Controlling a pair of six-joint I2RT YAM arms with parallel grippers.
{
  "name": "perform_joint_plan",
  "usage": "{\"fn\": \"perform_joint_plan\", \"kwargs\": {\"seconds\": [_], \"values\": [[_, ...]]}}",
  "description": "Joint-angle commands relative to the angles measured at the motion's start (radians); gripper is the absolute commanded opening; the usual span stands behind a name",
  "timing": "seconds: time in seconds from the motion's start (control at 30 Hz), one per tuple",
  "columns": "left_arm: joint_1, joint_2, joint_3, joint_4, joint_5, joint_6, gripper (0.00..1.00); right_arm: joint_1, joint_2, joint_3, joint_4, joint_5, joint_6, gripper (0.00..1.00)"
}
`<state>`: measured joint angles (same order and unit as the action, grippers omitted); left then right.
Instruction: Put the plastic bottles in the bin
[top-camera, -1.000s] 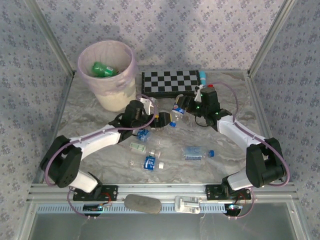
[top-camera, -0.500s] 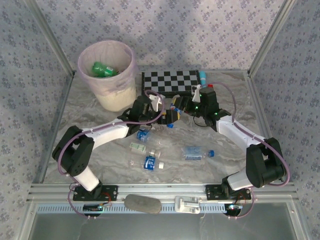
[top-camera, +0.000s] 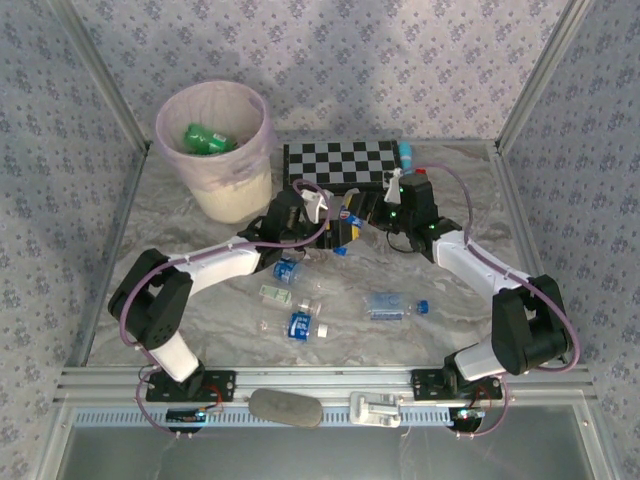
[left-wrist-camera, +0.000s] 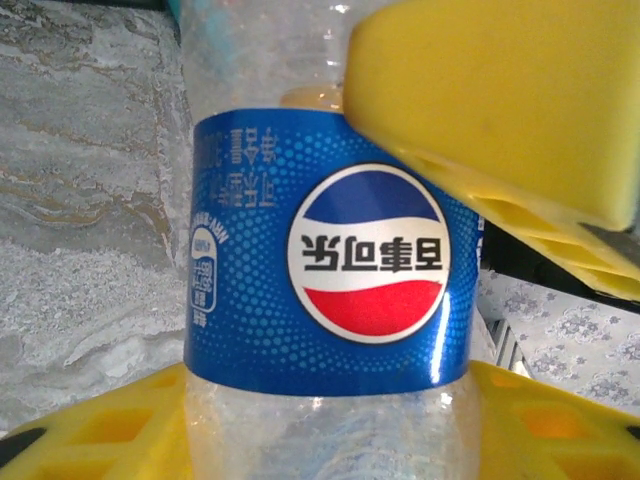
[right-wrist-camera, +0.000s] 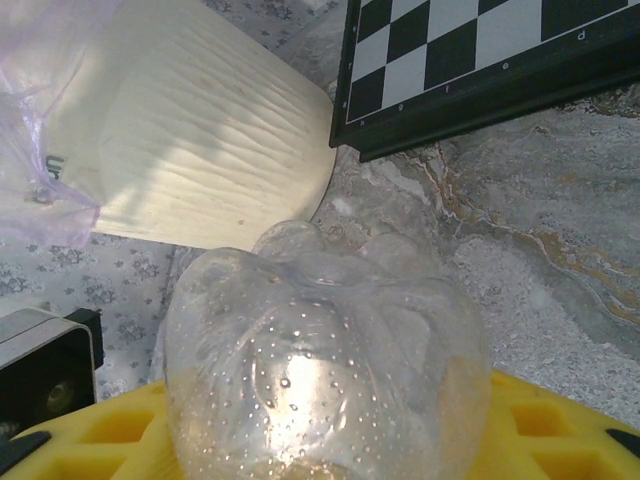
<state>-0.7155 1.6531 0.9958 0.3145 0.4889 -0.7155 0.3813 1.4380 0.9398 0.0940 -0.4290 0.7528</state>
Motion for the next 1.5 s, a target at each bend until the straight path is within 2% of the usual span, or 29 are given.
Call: {"fn": "perform_joint_plan", "kwargs": {"seconds": [0.0, 0.13, 0.23, 0.4, 0.43, 0.47, 0.63, 0.77, 1.1, 1.47], "values": [[-0.004, 0.003, 0.035, 0.03, 0.022, 0.006, 0.48, 0.007, 0.004, 0.043, 0.008, -0.021, 0.005, 0.59], [-0.003, -0.003, 0.034, 0.026, 0.014, 0.01, 0.46, 0.001, -0.002, 0.06, -0.021, -0.01, -0.01, 0.7], [-0.004, -0.006, 0.031, 0.017, 0.005, 0.014, 0.45, -0.011, -0.017, 0.071, -0.047, 0.008, -0.024, 0.83], [0.006, -0.026, 0.02, -0.004, -0.026, 0.019, 0.45, -0.047, -0.074, 0.069, -0.112, 0.068, -0.065, 0.93], [0.01, -0.033, 0.016, -0.007, -0.032, 0.02, 0.45, -0.057, -0.089, 0.066, -0.126, 0.084, -0.075, 0.99], [0.012, -0.039, 0.014, -0.014, -0.037, 0.023, 0.45, -0.062, -0.102, 0.061, -0.138, 0.097, -0.083, 1.0], [0.039, -0.105, 0.051, -0.115, -0.08, 0.095, 0.45, -0.09, -0.16, 0.018, -0.176, 0.162, -0.111, 1.0], [0.086, -0.157, 0.149, -0.295, -0.17, 0.18, 0.43, -0.097, -0.18, -0.025, -0.18, 0.186, -0.11, 1.0], [0.275, -0.226, 0.47, -0.587, -0.312, 0.41, 0.44, -0.097, -0.18, -0.085, -0.18, 0.19, -0.11, 1.0], [0.529, -0.235, 0.593, -0.666, -0.429, 0.461, 0.44, -0.106, -0.168, -0.087, -0.189, 0.189, -0.115, 1.0]]}}
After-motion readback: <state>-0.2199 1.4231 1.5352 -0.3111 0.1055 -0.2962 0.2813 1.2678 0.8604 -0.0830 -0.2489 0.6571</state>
